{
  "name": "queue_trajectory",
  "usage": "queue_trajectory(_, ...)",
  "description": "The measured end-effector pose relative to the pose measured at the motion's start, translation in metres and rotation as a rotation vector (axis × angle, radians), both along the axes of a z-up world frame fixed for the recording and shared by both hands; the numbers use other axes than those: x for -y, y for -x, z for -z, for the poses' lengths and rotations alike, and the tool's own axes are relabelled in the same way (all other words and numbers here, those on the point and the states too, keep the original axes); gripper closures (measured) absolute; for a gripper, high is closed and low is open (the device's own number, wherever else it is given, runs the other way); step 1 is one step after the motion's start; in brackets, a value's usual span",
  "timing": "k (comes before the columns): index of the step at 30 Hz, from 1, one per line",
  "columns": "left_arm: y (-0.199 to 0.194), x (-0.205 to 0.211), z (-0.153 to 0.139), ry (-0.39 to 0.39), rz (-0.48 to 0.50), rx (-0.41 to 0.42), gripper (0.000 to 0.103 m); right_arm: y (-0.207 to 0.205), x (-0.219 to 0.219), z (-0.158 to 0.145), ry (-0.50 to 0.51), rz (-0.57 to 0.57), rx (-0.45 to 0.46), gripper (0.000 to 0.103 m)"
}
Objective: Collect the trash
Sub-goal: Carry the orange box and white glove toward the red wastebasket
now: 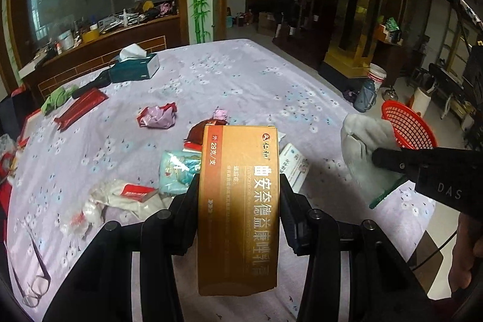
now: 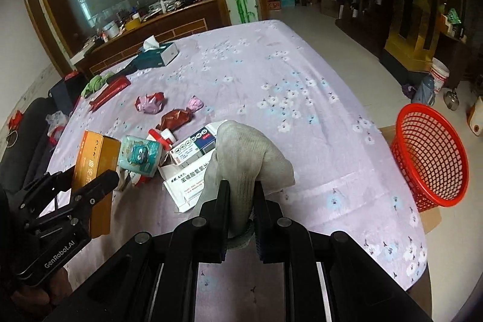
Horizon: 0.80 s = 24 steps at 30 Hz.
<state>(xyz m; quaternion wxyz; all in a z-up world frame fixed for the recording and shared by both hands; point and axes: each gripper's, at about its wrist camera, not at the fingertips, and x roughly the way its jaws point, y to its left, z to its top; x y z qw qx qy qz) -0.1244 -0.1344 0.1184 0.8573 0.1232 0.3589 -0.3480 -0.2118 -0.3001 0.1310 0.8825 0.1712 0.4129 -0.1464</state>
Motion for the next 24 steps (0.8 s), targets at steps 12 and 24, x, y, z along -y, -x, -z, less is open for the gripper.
queue_trajectory(12,0.009,0.01,-0.004,0.013,0.075,0.008,0.058,0.023,0.001,-0.009,0.004,0.065,0.017,0.089)
queue_trajectory(24,0.011,0.013,-0.006,0.017,0.049,0.001,0.058,0.027,0.012,-0.011,-0.026,0.055,0.023,0.089)
